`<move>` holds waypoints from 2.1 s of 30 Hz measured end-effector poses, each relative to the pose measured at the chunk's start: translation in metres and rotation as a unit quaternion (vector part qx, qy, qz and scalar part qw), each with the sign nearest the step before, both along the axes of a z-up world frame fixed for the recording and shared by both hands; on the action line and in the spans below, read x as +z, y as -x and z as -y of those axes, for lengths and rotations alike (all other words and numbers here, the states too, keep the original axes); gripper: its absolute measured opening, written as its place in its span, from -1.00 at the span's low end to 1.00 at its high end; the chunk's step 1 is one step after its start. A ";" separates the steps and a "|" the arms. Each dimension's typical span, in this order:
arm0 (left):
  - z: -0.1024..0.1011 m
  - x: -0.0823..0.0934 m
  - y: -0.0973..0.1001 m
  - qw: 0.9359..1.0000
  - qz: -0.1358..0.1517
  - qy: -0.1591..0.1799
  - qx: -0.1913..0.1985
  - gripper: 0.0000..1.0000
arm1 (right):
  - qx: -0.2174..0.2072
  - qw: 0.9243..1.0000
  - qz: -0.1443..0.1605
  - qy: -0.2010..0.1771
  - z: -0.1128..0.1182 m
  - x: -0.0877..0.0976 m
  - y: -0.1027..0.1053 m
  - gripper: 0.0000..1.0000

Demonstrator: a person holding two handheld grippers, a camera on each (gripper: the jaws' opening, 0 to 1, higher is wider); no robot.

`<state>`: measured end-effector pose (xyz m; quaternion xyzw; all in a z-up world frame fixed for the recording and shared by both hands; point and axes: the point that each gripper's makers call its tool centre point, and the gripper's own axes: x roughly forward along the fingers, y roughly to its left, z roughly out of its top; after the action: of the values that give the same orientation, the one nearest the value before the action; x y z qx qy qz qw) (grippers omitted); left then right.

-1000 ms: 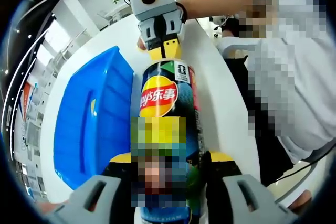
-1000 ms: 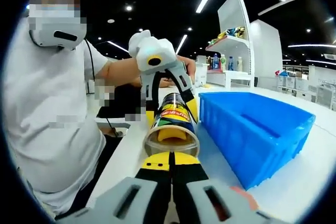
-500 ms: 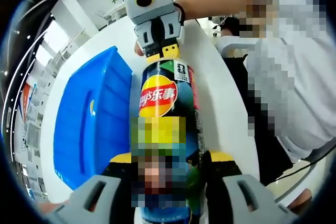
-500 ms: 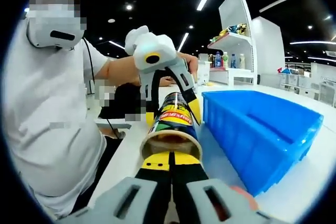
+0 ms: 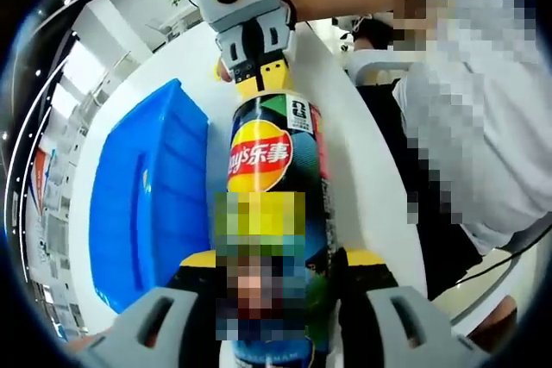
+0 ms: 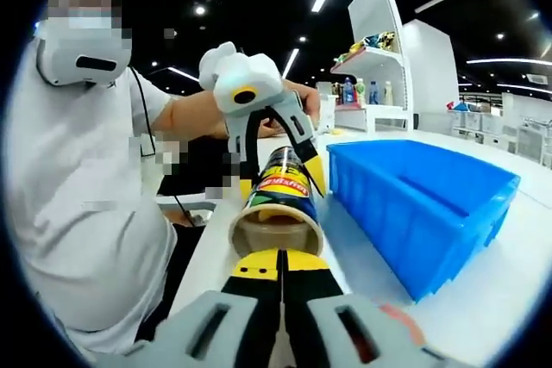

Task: Open the lid of the chip container on the table, take out the chips, place them into the box in front of the container, and close the lid

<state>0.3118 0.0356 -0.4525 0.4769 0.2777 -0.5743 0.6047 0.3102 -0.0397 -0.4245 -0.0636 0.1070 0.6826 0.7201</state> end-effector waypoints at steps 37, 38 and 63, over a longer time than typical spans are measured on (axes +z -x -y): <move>0.019 0.004 0.005 0.997 -0.036 -0.057 -0.025 0.01 | -0.050 0.998 -0.023 -0.015 0.038 0.000 0.011 -0.90; 0.020 0.004 0.005 0.997 -0.040 -0.056 -0.022 0.00 | -0.050 0.998 -0.023 -0.015 0.038 0.000 0.011 -0.90; 0.014 0.007 -0.005 0.999 0.020 -0.043 -0.016 -0.05 | -0.062 0.997 -0.031 -0.017 0.047 -0.002 0.014 -0.78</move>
<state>0.3172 0.0212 -0.4453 0.5176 0.2824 -0.5620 0.5800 0.2959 -0.0865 -0.4265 -0.0233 0.1208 0.6399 0.7585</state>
